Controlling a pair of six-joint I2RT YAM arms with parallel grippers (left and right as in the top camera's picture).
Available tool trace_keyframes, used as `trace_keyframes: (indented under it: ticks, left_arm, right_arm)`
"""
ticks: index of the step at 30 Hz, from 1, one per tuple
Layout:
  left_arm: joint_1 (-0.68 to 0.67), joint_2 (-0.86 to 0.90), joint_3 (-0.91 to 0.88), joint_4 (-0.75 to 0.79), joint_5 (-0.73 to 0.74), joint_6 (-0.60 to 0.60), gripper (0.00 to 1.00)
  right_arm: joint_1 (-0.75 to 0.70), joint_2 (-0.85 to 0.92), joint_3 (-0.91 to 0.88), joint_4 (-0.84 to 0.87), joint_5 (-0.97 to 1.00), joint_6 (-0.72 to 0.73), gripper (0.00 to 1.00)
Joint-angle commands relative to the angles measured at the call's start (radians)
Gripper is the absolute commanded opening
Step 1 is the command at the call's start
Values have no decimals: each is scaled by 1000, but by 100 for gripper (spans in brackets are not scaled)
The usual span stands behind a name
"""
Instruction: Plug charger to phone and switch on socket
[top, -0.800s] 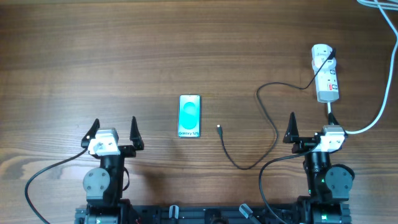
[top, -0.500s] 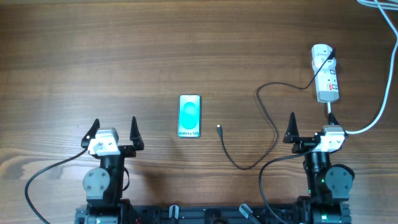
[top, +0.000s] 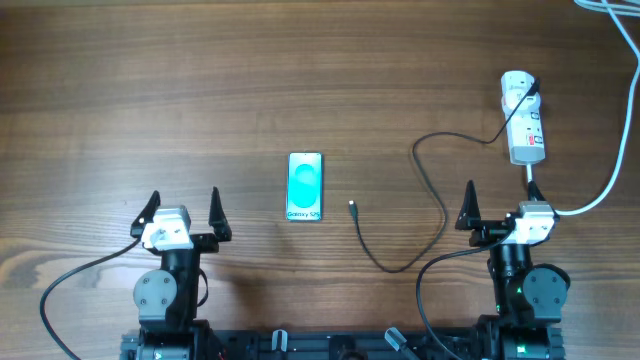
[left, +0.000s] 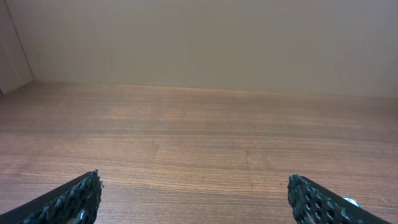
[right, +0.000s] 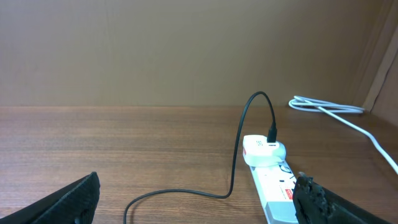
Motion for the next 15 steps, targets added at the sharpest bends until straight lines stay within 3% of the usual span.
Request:
trace_keyframes:
  ticks: [1, 15]
  left_arm:
    - [-5, -9, -6, 3, 8, 15, 100]
    - [-5, -9, -6, 3, 8, 15, 100]
  right_arm:
    - [1, -3, -2, 3, -10, -14, 100]
    - [1, -3, -2, 3, -10, -13, 100]
